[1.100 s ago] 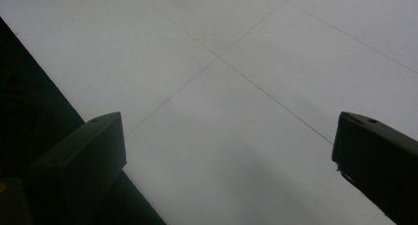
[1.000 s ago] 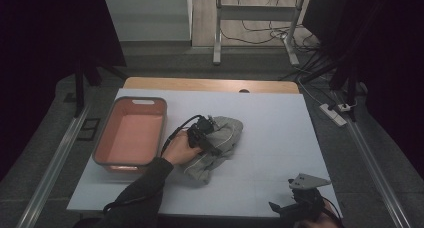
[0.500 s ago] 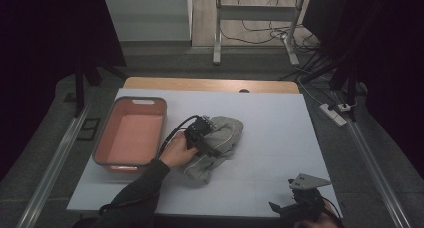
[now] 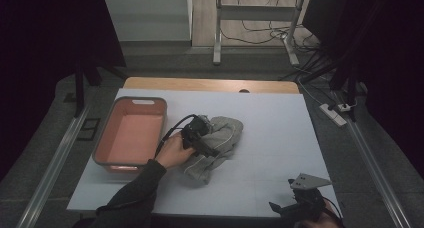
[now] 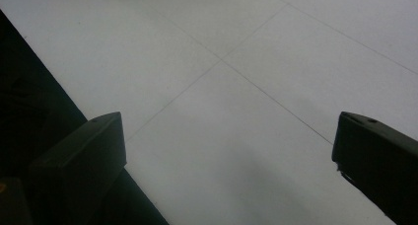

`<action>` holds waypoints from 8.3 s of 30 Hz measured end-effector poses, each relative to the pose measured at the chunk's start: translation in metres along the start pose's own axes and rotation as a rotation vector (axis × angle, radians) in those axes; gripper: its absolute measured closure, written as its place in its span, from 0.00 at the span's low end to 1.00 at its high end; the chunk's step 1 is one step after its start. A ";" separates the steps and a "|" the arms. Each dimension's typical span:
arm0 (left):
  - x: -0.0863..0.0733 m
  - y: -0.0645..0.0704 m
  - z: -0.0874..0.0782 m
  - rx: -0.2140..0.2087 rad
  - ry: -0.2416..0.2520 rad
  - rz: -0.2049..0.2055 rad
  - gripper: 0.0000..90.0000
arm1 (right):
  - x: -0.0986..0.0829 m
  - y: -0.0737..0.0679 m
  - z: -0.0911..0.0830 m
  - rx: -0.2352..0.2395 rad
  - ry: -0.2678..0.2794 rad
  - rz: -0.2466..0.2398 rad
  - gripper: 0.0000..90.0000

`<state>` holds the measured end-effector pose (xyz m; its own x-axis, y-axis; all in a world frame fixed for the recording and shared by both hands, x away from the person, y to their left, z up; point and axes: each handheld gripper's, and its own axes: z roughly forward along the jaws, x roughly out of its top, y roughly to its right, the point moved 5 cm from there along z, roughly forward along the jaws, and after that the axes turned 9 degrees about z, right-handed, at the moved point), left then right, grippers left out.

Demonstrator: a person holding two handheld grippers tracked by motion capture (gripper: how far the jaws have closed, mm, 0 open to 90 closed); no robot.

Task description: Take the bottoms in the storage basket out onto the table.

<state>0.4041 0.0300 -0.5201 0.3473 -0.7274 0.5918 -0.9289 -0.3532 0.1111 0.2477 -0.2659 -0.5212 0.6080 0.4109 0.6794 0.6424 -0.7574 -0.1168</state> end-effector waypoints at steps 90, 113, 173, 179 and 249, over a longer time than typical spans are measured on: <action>-0.022 0.037 -0.063 0.005 0.157 0.028 0.00 | 0.001 0.003 -0.003 -0.007 0.036 0.036 0.00; -0.037 0.044 -0.078 0.031 0.166 0.018 0.00 | 0.001 0.003 -0.003 -0.008 0.036 0.037 0.00; -0.092 0.052 -0.111 0.077 0.252 -0.056 0.00 | 0.001 0.001 -0.002 -0.012 0.021 0.025 0.00; -0.096 0.053 -0.113 0.083 0.253 -0.059 0.00 | 0.001 0.001 -0.002 -0.012 0.021 0.026 0.00; -0.178 0.077 -0.142 0.143 0.348 -0.197 0.00 | 0.001 0.001 0.000 -0.018 0.006 0.013 0.00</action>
<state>0.2522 0.2164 -0.5034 0.4297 -0.4049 0.8071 -0.8136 -0.5614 0.1515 0.2483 -0.2663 -0.5206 0.6131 0.3981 0.6824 0.6259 -0.7718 -0.1121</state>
